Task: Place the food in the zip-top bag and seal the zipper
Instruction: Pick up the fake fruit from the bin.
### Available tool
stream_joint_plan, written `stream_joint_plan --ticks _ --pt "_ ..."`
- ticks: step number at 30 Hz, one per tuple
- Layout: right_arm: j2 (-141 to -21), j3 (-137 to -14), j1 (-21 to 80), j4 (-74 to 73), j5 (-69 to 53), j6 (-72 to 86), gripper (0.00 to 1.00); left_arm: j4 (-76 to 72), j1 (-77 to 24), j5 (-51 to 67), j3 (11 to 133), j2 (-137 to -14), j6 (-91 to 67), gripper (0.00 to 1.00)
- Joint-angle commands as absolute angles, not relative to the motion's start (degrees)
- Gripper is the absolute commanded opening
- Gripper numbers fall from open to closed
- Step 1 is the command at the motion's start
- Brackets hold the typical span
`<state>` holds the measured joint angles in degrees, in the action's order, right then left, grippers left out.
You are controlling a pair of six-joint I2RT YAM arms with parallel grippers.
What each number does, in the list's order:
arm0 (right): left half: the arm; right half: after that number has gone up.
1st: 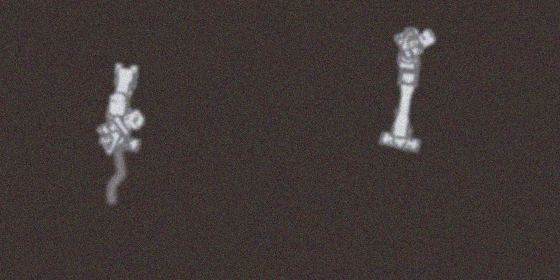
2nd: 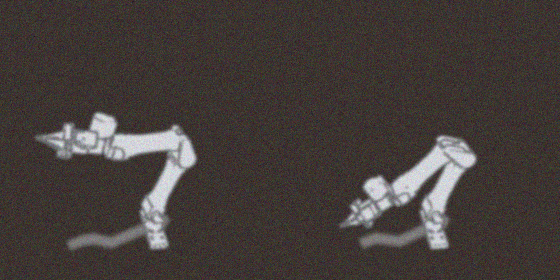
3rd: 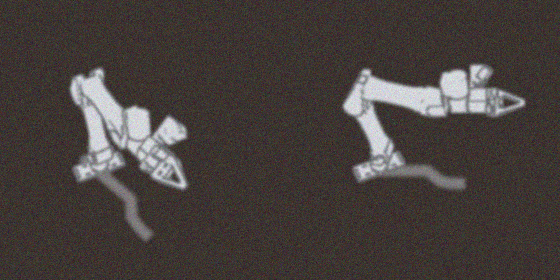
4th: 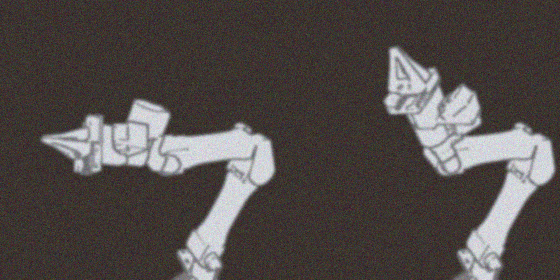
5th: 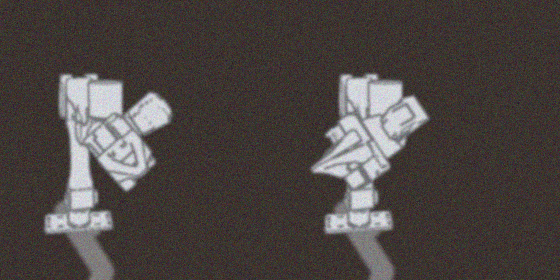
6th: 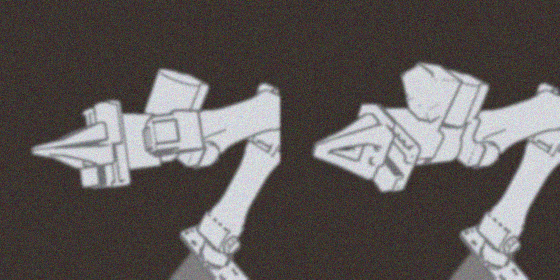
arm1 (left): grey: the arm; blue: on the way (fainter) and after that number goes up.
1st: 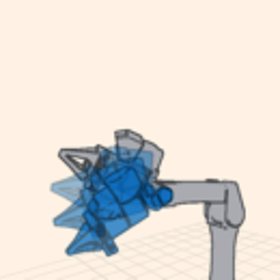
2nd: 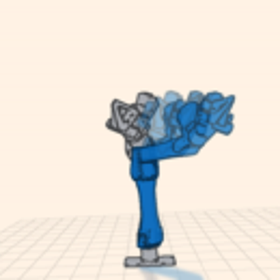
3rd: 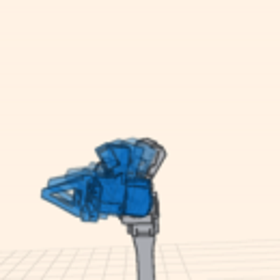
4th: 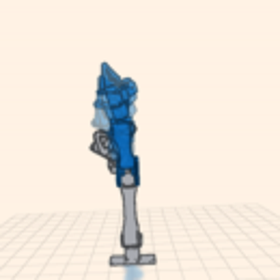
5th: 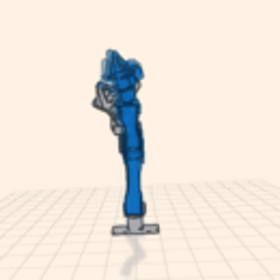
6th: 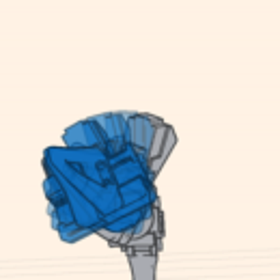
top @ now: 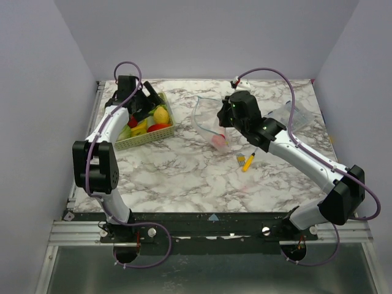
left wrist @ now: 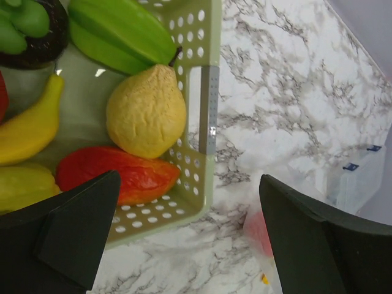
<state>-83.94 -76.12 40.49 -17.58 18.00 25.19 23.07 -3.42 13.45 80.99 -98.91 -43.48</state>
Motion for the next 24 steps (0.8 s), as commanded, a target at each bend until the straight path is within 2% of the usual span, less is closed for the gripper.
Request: stream_joint_plan --ticks 1,7,18,21,24 --pt "-83.03 -75.3 40.25 -16.44 18.63 24.26 0.0 21.96 -0.97 10.65 85.68 -106.28 -42.41 0.96" --pt "-82.55 -75.15 40.25 -16.37 18.01 24.4 0.0 20.79 -0.48 15.38 90.25 -115.16 -40.91 0.88" --pt "-83.65 -75.05 40.23 -16.08 16.71 25.5 0.0 21.81 -0.53 20.43 92.65 -120.76 -46.33 0.85" --pt "-83.75 -75.19 40.25 -16.08 16.26 25.63 0.0 23.84 -0.52 22.84 95.73 -123.19 -48.56 0.8" --pt "-83.5 -75.32 40.24 -16.25 16.23 25.69 0.0 25.01 -0.53 25.14 97.12 -124.91 -51.59 0.8"
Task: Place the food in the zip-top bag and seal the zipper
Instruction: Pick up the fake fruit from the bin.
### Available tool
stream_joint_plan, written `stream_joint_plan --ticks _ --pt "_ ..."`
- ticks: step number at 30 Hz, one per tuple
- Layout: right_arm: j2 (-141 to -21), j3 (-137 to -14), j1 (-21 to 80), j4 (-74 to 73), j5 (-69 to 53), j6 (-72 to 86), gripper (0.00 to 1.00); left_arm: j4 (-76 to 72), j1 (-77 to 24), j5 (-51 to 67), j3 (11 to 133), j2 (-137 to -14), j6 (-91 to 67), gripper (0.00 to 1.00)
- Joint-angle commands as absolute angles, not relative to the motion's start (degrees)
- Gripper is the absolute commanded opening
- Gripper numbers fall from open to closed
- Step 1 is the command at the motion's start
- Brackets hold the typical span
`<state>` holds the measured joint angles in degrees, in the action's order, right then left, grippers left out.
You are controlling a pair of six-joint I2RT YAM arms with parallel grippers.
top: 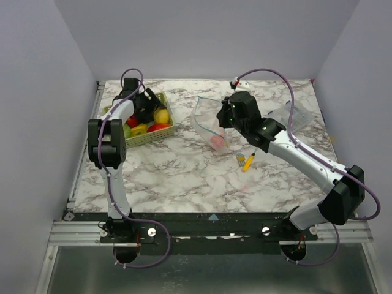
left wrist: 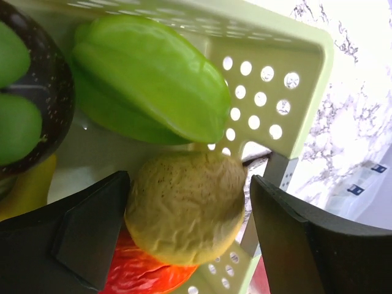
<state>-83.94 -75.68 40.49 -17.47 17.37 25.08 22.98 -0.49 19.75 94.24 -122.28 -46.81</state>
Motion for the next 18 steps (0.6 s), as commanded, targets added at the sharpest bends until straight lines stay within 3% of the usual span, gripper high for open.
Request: stream_joint_plan --ticks 1,10,15,18 --pt "-83.36 -75.32 40.25 -16.39 16.34 25.73 0.0 25.27 -0.68 25.87 97.41 -125.26 -52.07 0.8" --pt "-82.75 -75.15 40.24 -16.9 17.34 25.7 0.0 22.4 -1.84 25.3 90.31 -121.06 -51.88 0.77" --pt "-82.9 -75.15 40.25 -16.89 16.91 26.06 0.0 24.36 -1.75 22.74 90.22 -118.11 -49.77 0.48" --pt "-82.88 -75.4 40.25 -17.01 16.86 26.16 0.0 26.89 -1.76 20.47 90.91 -115.0 -48.62 0.4"
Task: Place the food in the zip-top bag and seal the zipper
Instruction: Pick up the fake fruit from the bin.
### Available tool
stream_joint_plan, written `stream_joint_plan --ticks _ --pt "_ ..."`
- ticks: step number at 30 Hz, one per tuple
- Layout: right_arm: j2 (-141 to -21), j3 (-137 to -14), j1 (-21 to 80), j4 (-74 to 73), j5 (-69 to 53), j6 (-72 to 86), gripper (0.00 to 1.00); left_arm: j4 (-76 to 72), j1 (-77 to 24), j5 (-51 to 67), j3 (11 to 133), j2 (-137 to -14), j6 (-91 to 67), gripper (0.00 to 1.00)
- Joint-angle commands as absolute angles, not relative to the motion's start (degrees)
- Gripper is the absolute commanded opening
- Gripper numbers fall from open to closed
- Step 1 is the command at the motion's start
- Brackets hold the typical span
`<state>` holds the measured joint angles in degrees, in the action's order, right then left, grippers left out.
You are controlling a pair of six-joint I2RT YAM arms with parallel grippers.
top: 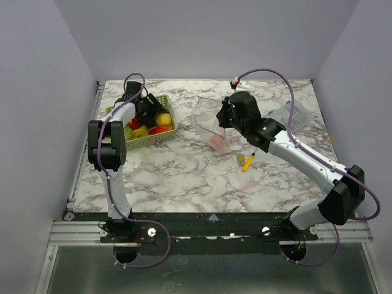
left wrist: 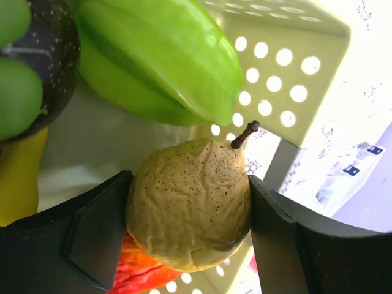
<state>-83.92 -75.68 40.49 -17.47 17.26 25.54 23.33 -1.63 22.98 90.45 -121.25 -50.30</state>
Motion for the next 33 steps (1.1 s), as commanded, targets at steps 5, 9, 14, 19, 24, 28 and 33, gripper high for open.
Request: stream_joint_plan --ticks 5,9,14,19,24,28,33 --pt "-81.89 -75.91 40.25 -17.13 16.95 25.33 0.0 28.7 -1.85 19.21 89.74 -107.89 -47.81 0.37" --pt "-82.23 -77.41 40.05 -18.71 17.26 24.47 0.0 26.9 -1.92 22.41 85.1 -100.47 -48.01 0.35" --pt "-84.81 -80.69 39.27 -21.35 15.53 23.9 0.0 16.62 -3.49 34.09 75.32 -90.15 -48.13 0.31" --pt "-85.86 -81.77 39.12 -21.62 13.5 24.28 0.0 9.4 -9.55 43.02 71.31 -81.32 -46.52 0.3" --pt "-85.98 -81.5 39.13 -21.84 12.98 25.0 0.0 4.54 -15.79 41.13 71.19 -73.77 -44.55 0.3" --pt "-85.79 -81.37 39.11 -22.32 12.79 25.48 0.0 1.36 -18.92 37.8 72.16 -70.89 -42.74 0.33" --pt "-85.29 -81.2 39.11 -22.16 11.73 26.13 0.0 5.25 -22.98 36.79 77.14 -74.65 -40.76 0.37"
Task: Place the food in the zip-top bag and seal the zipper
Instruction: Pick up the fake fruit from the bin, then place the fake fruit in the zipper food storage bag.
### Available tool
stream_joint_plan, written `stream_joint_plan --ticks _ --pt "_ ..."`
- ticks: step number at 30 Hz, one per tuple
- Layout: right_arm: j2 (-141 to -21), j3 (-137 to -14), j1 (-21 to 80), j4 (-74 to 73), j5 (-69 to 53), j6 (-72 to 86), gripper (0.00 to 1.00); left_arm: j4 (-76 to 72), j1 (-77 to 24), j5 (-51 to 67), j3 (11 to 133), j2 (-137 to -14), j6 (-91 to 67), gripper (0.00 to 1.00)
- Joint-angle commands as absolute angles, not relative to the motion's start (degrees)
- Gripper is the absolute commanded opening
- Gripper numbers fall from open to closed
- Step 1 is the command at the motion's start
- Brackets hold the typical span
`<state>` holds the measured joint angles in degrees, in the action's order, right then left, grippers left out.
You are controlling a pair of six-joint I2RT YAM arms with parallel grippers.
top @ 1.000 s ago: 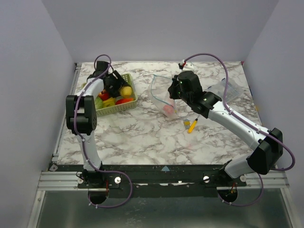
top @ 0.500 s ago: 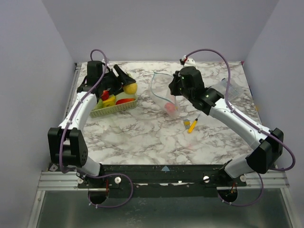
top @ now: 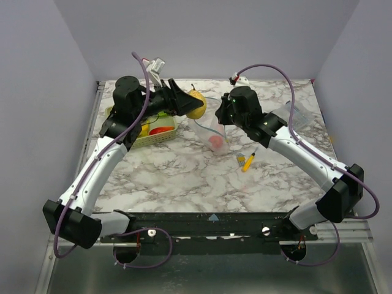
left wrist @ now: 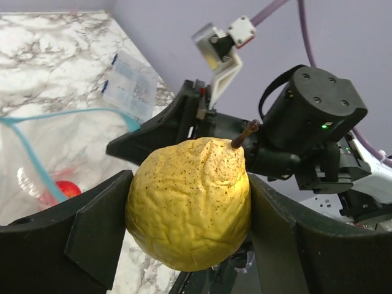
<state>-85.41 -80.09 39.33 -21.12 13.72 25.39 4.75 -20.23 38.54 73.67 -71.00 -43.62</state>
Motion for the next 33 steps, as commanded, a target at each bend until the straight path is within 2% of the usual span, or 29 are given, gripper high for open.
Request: stream_joint_plan --ticks 1,7,12,17,23,33 --pt "-85.22 -81.17 39.1 -22.02 11.47 26.21 0.0 5.73 -23.47 36.33 77.66 -75.39 -40.86 0.39" --pt "-84.82 -80.84 39.11 -21.56 10.71 26.7 0.0 9.1 -25.0 32.83 81.22 -79.53 -39.94 0.46" --pt "-84.14 -80.18 39.1 -21.34 10.87 26.67 0.0 14.2 -25.22 30.86 84.29 -82.98 -38.61 0.63" --pt "-83.91 -79.98 39.11 -21.37 11.42 26.41 0.0 15.0 -25.66 28.68 84.02 -82.87 -37.2 0.87" --pt "-84.35 -80.13 39.1 -21.36 11.45 26.09 0.0 17.63 -25.66 27.86 85.9 -83.18 -35.01 0.97" --pt "-84.54 -80.13 39.11 -21.53 11.95 25.35 0.0 20.02 -22.97 24.29 86.02 -80.53 -33.24 0.97"
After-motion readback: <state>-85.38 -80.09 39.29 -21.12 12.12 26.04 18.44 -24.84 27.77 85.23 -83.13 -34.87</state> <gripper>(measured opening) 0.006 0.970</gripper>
